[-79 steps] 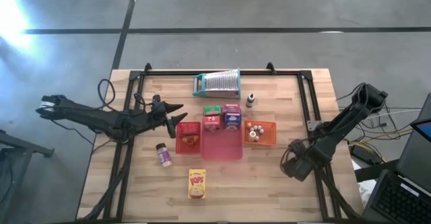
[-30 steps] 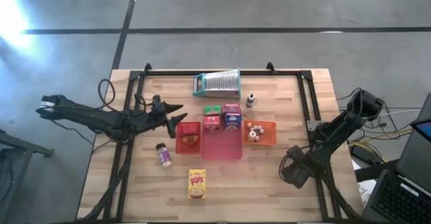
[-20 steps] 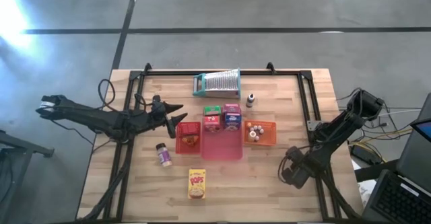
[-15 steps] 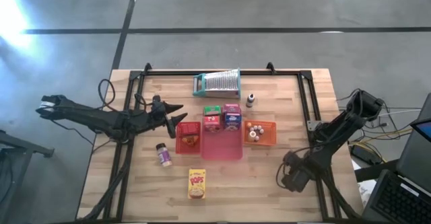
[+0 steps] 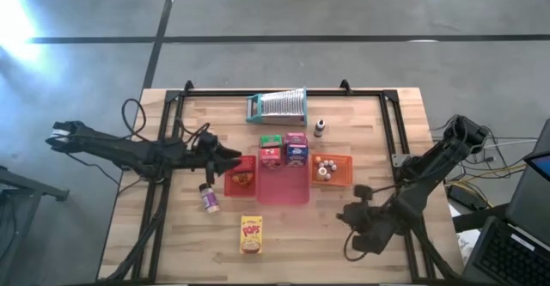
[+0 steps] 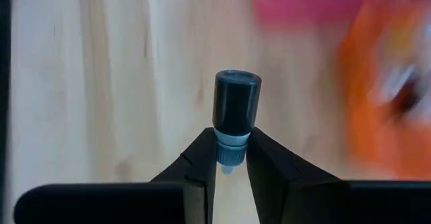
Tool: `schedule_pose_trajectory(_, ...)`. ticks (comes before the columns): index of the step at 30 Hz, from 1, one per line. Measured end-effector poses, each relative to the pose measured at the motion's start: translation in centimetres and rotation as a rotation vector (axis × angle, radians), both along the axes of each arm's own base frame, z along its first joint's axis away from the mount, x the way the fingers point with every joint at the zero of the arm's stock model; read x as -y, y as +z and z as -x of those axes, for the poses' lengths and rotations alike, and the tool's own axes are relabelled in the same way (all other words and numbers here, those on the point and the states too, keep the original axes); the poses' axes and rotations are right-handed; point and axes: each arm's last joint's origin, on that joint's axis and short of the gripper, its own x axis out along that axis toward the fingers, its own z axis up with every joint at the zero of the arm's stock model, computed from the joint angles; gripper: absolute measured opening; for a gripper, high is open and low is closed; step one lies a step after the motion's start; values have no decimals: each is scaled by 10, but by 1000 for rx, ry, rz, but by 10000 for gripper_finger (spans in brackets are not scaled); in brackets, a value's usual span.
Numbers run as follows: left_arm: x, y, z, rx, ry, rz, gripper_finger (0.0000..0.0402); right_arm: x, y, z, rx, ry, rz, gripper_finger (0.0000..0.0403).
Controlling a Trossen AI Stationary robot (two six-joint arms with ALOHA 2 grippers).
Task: Pick & Place Kitchen Items
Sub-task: Put the small brown food coloring bottle into the orange bin
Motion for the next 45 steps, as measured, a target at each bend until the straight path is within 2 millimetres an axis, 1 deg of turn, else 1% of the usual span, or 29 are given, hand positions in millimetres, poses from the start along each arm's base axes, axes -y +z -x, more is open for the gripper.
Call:
schedule_pose_trajectory(4,3,4,-5,21,-74,135,204,1,26,-26,139,182,256,58)
schedule_pose_trajectory(6,6,5,-12,21,-113,192,204,0,38,-41,182,275,408,58)
schedule_pose_trajectory(9,12,5,-28,6,-187,275,204,-3,50,-65,208,401,655,58)
schedule_pose_trajectory(12,19,9,-46,-11,-280,340,204,-5,56,-87,168,456,915,58)
schedule_pose_trajectory(16,30,20,-70,-36,-422,384,204,-7,55,-108,62,461,1235,58)
schedule_pose_trajectory(19,37,27,-88,-57,-497,404,204,-7,48,-122,-36,490,1378,56)
schedule_pose_trajectory(22,42,31,-101,-98,-583,424,204,-9,41,-130,-98,504,1458,54)
schedule_pose_trajectory(24,43,33,-106,-119,-598,426,204,-11,39,-133,-117,517,1478,54)
schedule_pose_trajectory(26,41,34,-109,-134,-587,428,204,-13,39,-135,-122,515,1494,54)
schedule_pose_trajectory(29,38,30,-112,-156,-566,438,204,-19,39,-136,-124,536,1509,54)
schedule_pose_trajectory(32,36,27,-115,-166,-552,452,204,-24,42,-137,-95,541,1511,53)
schedule_pose_trajectory(37,33,21,-119,-169,-483,451,204,-32,46,-141,-73,572,1532,53)
schedule_pose_trajectory(45,30,32,-125,-99,-488,443,204,-34,48,-144,-71,609,1545,53)
